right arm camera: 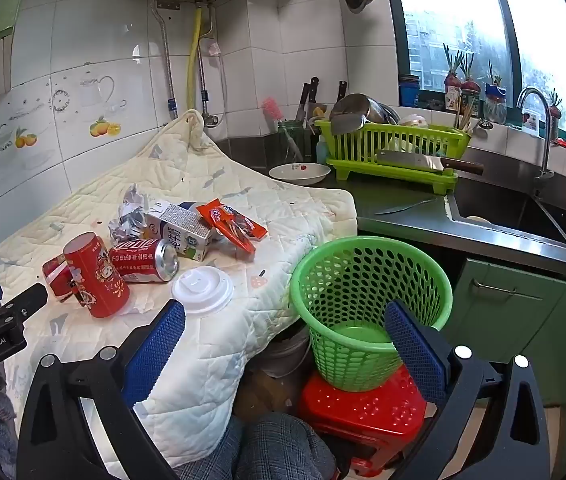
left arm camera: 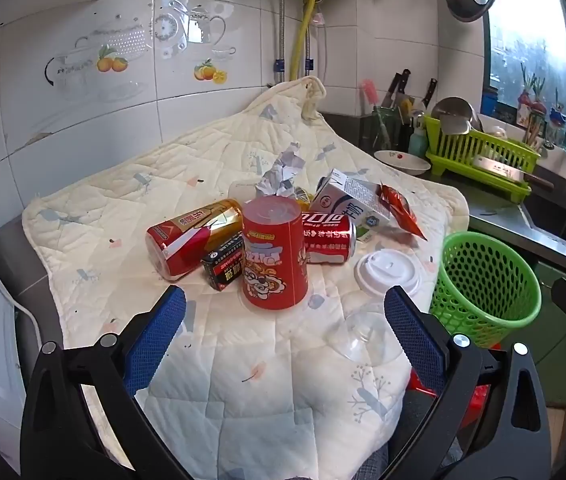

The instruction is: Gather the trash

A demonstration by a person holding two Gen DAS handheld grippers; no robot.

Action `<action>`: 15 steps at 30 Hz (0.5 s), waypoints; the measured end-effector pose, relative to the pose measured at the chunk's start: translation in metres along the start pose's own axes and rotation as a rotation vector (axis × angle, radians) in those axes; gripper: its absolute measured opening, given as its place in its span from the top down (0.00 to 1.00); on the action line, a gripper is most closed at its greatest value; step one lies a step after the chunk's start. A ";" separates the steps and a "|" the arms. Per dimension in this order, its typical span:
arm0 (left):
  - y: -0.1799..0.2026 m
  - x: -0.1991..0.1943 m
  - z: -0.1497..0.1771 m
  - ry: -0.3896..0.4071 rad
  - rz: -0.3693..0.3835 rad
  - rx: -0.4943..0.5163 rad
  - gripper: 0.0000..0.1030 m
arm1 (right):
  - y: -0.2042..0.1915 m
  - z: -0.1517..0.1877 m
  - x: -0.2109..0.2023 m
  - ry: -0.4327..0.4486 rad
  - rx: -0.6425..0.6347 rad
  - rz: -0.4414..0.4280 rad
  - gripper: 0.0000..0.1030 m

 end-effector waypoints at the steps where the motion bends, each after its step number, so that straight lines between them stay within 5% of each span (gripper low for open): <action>1: 0.000 0.000 0.000 0.001 0.004 0.000 0.05 | 0.000 0.000 0.000 0.006 -0.001 0.001 0.06; 15: 0.004 -0.004 0.000 0.015 0.009 0.014 0.05 | 0.001 0.001 0.000 0.005 0.004 -0.003 0.06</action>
Point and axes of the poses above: each gripper's, at about its wrist camera, not at the fingertips, and x roughly the way its jaws point, y to its right, z to its underside, the point moved 8 cm from there along x, roughly the way its jaws point, and after that the axes turned 7 degrees about -y, right-handed, at the moved point
